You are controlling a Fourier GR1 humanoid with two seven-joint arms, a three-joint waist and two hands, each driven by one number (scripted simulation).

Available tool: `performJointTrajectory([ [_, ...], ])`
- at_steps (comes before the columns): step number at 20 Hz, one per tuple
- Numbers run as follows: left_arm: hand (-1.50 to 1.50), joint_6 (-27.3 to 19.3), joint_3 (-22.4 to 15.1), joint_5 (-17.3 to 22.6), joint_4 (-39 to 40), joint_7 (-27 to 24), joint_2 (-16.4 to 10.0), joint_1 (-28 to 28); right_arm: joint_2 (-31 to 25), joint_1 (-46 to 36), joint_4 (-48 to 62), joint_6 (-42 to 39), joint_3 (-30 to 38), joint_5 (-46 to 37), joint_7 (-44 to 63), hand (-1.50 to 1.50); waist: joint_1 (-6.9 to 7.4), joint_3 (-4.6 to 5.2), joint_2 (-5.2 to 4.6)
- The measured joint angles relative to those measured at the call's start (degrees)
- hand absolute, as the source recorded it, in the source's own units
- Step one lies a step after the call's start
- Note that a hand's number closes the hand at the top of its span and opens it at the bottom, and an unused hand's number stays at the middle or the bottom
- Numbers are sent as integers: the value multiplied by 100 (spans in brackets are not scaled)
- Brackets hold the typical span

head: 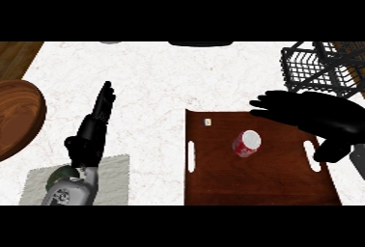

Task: Pick the can from the tray and place it in the tiered basket

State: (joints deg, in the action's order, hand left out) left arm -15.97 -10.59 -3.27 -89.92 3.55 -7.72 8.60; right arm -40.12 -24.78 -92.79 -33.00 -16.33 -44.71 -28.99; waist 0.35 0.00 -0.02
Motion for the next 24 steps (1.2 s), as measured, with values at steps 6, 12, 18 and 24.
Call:
performJointTrajectory([
  [6,0,109,122,-55,36,-54,36,3,172,-47,632,181,-22,-340,-278,-150,1,1,-2],
  [12,0,191,193,-121,76,-6,103,85,435,-90,1096,376,-121,-588,-502,-150,-5,1,-2],
  [18,0,289,333,-130,257,-181,159,88,563,-95,1264,447,-123,-713,-704,-150,-14,0,0],
  [24,0,273,319,-245,296,-164,289,119,742,-81,1160,292,-209,-786,-529,-150,-19,1,3],
])
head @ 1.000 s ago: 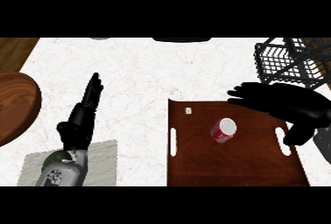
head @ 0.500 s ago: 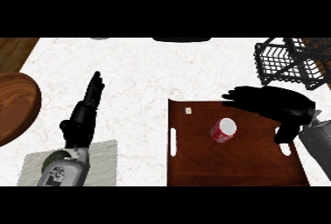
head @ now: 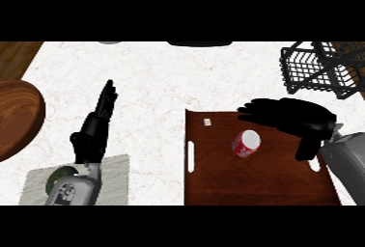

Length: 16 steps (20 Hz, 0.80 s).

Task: Pick the can from the tray and place it in the tiered basket

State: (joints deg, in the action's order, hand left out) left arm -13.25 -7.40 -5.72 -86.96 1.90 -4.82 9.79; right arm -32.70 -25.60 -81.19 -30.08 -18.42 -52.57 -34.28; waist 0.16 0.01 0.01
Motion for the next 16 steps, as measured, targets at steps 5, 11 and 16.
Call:
performJointTrajectory([
  [5,0,26,20,-63,-176,151,23,-43,215,10,111,-30,-97,-158,95,-150,5,-1,-1],
  [11,0,37,45,-148,-176,119,104,-79,394,41,334,99,-167,-421,29,-150,5,-1,-2],
  [16,0,83,72,-215,-225,137,132,-120,614,74,470,113,-157,-620,34,-150,4,-1,-1],
])
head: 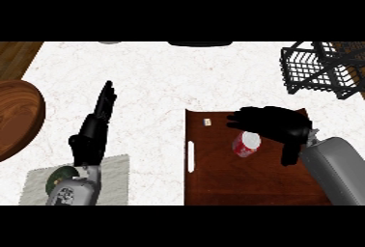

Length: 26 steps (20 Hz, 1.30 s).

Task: Pick the can from the tray and place it in the tiered basket

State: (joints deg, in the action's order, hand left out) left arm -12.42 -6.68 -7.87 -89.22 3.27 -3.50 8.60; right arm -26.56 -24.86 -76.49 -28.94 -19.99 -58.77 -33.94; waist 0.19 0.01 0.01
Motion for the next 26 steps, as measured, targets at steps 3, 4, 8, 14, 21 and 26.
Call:
performJointTrajectory([
  [3,0,4,49,-22,162,-195,50,-24,42,-37,53,-53,112,-42,-22,-150,-5,0,-1],
  [4,0,35,71,-12,241,-281,50,-13,75,-66,165,-9,117,-77,-52,-150,-2,0,-2],
  [8,0,131,151,22,189,-270,13,-71,218,32,303,142,86,-231,-137,-150,-2,0,-1],
  [14,0,114,78,-91,-11,-93,101,-115,455,-7,671,246,142,-375,-247,-150,2,-2,-2],
  [21,0,165,146,-115,-15,-45,129,-48,733,80,856,484,390,-378,-367,150,-5,-1,-1],
  [26,0,198,202,-89,24,-37,129,2,907,182,806,1203,367,-604,-577,150,-5,9,9],
])
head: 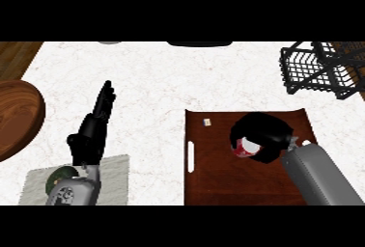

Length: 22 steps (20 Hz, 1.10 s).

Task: Pick the can from the tray and place it in the tiered basket

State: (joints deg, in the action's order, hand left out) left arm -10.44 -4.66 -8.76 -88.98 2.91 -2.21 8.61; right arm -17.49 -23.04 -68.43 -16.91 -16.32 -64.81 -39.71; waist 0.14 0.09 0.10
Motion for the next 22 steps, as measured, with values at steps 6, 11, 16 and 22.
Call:
performJointTrajectory([
  [6,0,69,72,15,78,-89,-15,29,222,-2,293,690,240,-214,9,150,10,9,16],
  [11,0,34,90,-2,43,-121,-22,-52,30,-19,679,591,1029,-571,1872,150,-70,24,28],
  [16,0,53,74,-5,-19,-72,-37,-86,36,-182,888,409,1641,-1084,4069,150,-66,12,16],
  [22,0,-4,74,-49,154,-166,24,-64,210,-537,32,-93,1954,-1362,5782,150,-94,2,24],
])
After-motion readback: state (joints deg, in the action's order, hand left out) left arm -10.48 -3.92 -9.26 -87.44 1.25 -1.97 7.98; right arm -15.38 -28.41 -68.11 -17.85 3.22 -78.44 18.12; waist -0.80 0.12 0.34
